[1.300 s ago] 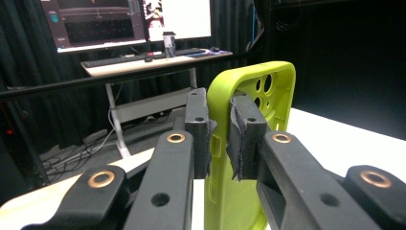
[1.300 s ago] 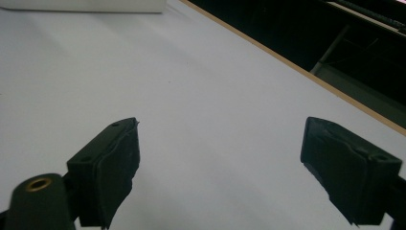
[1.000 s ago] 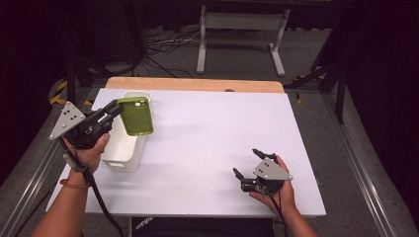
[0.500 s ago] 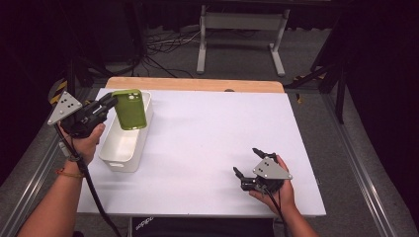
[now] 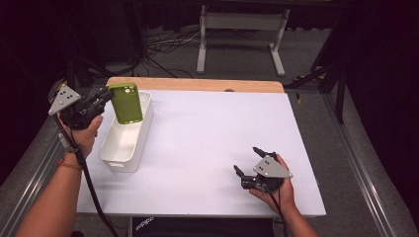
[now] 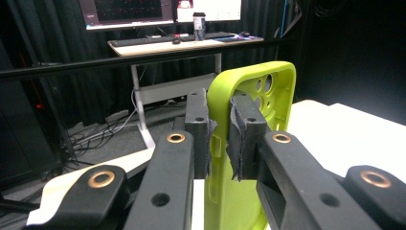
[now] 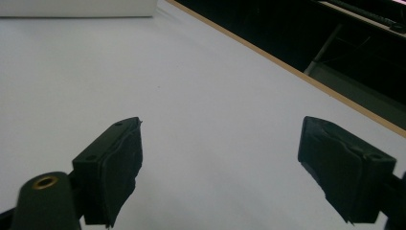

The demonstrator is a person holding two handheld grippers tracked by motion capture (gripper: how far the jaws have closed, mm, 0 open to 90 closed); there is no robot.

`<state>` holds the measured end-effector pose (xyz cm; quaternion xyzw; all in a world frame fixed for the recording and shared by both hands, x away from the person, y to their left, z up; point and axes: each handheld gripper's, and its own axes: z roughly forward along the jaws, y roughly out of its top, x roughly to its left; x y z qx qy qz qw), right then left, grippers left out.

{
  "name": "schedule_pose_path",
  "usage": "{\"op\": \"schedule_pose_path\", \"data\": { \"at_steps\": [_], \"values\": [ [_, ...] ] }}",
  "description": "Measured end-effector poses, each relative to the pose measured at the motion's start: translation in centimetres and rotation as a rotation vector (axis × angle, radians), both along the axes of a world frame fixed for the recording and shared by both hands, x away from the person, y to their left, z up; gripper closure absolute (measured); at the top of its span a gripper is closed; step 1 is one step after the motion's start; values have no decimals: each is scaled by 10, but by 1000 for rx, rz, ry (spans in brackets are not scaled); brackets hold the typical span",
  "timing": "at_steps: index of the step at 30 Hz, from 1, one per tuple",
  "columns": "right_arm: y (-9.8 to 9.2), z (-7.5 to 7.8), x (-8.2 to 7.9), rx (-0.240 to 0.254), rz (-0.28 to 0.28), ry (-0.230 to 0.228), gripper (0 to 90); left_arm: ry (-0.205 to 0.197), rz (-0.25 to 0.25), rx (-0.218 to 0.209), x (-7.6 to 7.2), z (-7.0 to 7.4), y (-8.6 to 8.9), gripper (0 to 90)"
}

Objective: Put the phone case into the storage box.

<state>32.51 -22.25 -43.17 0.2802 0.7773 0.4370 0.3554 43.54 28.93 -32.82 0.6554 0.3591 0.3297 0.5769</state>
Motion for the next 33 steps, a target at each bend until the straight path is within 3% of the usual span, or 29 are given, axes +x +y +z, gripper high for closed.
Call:
{"op": "schedule_pose_path", "data": {
  "at_steps": [9, 15, 29, 33],
  "values": [
    [2, -3, 3, -8, 5, 21, 163, 9, 7, 58, 27, -1, -2, 802],
    [3, -1, 3, 42, 8, 29, 163, 35, 9, 88, 48, -8, -4, 803],
    [9, -7, 6, 4, -5, 60, 169, 84, -8, 145, 85, -39, -5, 804],
    [9, -9, 5, -2, -12, 73, 173, 94, -8, 127, 95, -54, -4, 804]
  ]
}}
